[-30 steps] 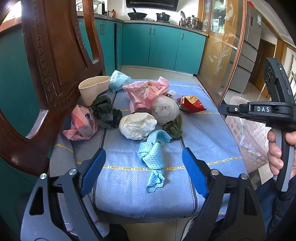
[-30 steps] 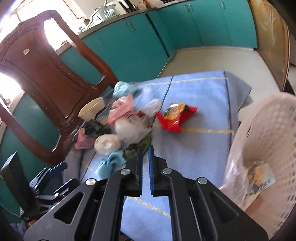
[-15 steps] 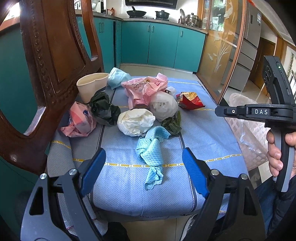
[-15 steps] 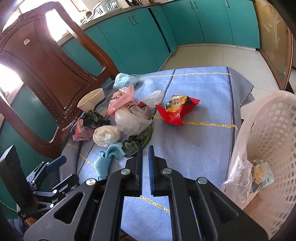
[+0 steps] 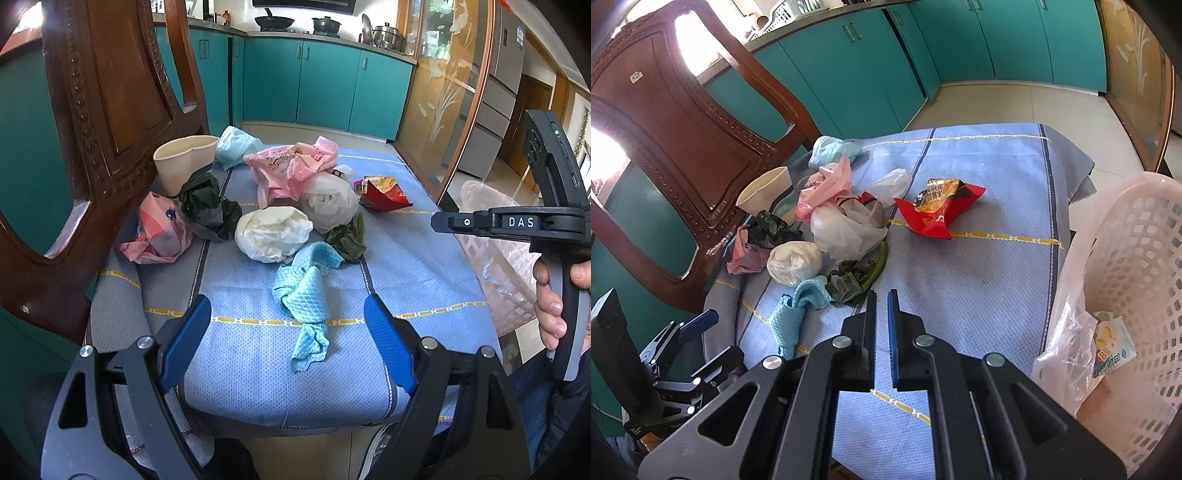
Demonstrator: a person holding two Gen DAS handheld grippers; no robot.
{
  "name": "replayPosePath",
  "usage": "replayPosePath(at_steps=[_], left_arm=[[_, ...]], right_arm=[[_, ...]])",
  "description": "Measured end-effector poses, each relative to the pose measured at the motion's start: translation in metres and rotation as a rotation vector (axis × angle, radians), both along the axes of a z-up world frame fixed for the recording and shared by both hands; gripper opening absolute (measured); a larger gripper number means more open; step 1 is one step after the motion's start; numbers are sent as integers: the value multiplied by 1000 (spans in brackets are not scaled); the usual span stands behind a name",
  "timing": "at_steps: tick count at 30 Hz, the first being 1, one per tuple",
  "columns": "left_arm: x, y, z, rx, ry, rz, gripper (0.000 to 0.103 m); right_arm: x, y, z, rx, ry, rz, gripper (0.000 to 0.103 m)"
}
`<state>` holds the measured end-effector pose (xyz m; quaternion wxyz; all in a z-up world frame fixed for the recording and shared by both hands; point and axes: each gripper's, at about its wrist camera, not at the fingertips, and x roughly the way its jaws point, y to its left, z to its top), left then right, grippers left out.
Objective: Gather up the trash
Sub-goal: 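Move the right gripper back over the table toward the red snack wrapper, then grasp the red snack wrapper with the right gripper while the left grasps the blue cloth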
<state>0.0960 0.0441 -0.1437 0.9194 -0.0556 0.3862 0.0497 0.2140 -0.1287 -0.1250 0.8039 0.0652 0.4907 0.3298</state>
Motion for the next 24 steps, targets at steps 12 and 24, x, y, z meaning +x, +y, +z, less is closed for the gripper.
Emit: replayPosePath(at_steps=[12,24], left_arm=[[1,3,-3,-8,3,7,85],[0,3,-4,-11,7,10,86]], right_arm=[[0,-3,-1,-21,-2,-16,7],[-2,0,6,-107,-96,-50,29]])
